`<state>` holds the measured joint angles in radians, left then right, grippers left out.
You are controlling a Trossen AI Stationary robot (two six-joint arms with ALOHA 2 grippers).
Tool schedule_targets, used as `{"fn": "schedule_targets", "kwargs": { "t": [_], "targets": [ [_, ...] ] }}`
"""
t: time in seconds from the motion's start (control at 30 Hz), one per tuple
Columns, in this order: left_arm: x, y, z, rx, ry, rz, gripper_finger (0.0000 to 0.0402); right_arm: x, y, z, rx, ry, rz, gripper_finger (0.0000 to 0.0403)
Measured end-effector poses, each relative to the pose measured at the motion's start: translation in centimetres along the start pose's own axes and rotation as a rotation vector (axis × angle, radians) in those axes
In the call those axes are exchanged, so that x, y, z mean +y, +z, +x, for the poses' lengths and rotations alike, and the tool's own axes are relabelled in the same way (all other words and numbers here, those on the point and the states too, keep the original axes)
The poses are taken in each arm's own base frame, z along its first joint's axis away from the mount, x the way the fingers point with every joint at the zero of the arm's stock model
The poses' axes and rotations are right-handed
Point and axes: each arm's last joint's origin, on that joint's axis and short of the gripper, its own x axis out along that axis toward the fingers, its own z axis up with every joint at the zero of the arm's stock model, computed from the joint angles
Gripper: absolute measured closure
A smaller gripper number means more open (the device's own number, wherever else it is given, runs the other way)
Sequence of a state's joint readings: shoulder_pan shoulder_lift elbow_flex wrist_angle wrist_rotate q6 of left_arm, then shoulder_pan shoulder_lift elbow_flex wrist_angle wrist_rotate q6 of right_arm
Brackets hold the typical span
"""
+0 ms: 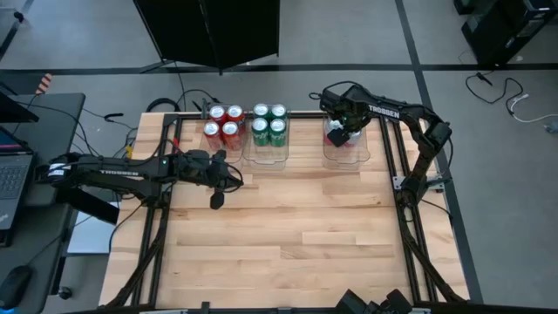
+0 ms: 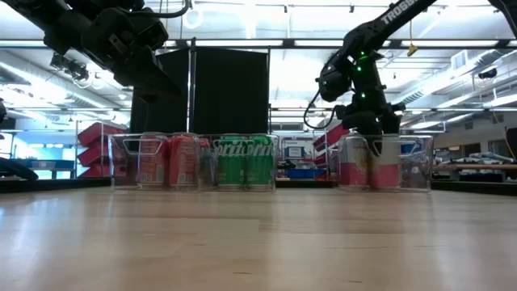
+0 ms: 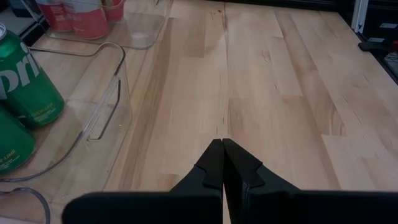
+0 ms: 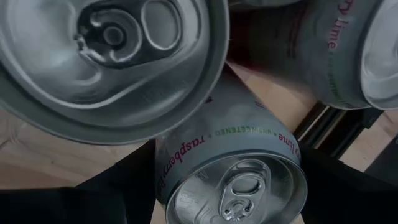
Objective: Sort soda cans
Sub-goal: Put the white pink soda can into the right transparent bin
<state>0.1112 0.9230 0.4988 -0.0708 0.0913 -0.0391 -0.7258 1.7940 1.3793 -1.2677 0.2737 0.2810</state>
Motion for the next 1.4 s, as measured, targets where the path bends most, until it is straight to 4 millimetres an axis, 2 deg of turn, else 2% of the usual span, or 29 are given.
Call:
{"fn": "schedule_targets", "kwargs": {
  "t": [0.2, 0.33, 0.4, 0.7, 1.0, 1.4],
  "targets": [
    [0.0, 0.0, 0.0, 0.001, 0.0, 0.0, 0.0402, -0.1, 0.0, 0.5, -0.008, 0.001, -0.006, 0.0111],
    [0.0, 0.0, 0.0, 0.001, 0.0, -0.006, 0.0402, 0.0, 0.2, 0.9, -0.017, -0.019, -0.004, 0.0037],
    [0.0, 0.0, 0.0, 0.001, 0.0, -0.007, 0.0402, 0.0, 0.2, 1.1, -0.01, -0.023, -0.004, 0.0018],
    [0.0, 0.0, 0.0, 0.0, 0.0, -0.018, 0.0402, -0.1, 0.0, 0.4, -0.032, -0.019, -0.033, 0.0059],
    [0.0, 0.2, 0.0, -0.017, -0.001, -0.017, 0.0402, -0.6, -1.1, -1.5, -0.087, -0.003, -0.042, 0.0047],
    [0.0, 0.1, 0.0, -0.011, 0.0, -0.024, 0.0402, -0.3, -0.8, -0.6, -0.118, 0.005, -0.053, 0.005]
  ]
}}
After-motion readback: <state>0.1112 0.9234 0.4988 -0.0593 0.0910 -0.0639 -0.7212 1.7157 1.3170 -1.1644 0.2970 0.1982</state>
